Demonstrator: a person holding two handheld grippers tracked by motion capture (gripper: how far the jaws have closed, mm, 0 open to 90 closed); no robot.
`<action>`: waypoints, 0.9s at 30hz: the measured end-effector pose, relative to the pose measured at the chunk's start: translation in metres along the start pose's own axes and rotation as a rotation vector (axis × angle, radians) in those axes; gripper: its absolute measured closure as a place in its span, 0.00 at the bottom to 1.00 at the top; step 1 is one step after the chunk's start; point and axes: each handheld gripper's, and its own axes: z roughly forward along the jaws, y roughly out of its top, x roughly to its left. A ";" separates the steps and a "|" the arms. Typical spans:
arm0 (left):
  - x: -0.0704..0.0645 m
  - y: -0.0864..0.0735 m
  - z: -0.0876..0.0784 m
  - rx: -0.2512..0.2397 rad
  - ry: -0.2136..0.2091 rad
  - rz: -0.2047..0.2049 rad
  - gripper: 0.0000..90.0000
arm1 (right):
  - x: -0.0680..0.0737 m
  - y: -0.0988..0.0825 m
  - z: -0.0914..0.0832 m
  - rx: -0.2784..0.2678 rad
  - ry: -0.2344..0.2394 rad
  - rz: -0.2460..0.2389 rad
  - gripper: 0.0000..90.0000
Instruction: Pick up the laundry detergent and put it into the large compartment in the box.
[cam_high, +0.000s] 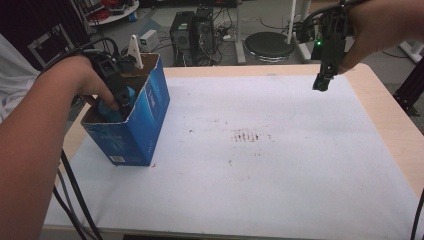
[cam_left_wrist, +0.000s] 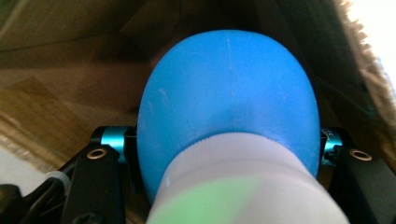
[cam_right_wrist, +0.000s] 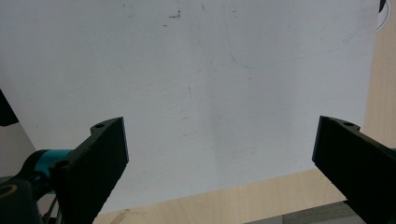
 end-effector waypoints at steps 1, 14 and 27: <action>0.001 -0.001 0.001 -0.002 -0.006 -0.001 0.43 | 0.000 0.000 0.000 0.000 0.000 0.000 0.03; 0.000 -0.006 0.003 -0.026 -0.002 0.031 0.43 | 0.002 0.002 -0.002 -0.012 -0.004 -0.004 0.03; -0.002 -0.006 0.003 -0.019 -0.013 0.018 0.42 | 0.003 -0.005 -0.005 -0.013 -0.014 0.007 0.03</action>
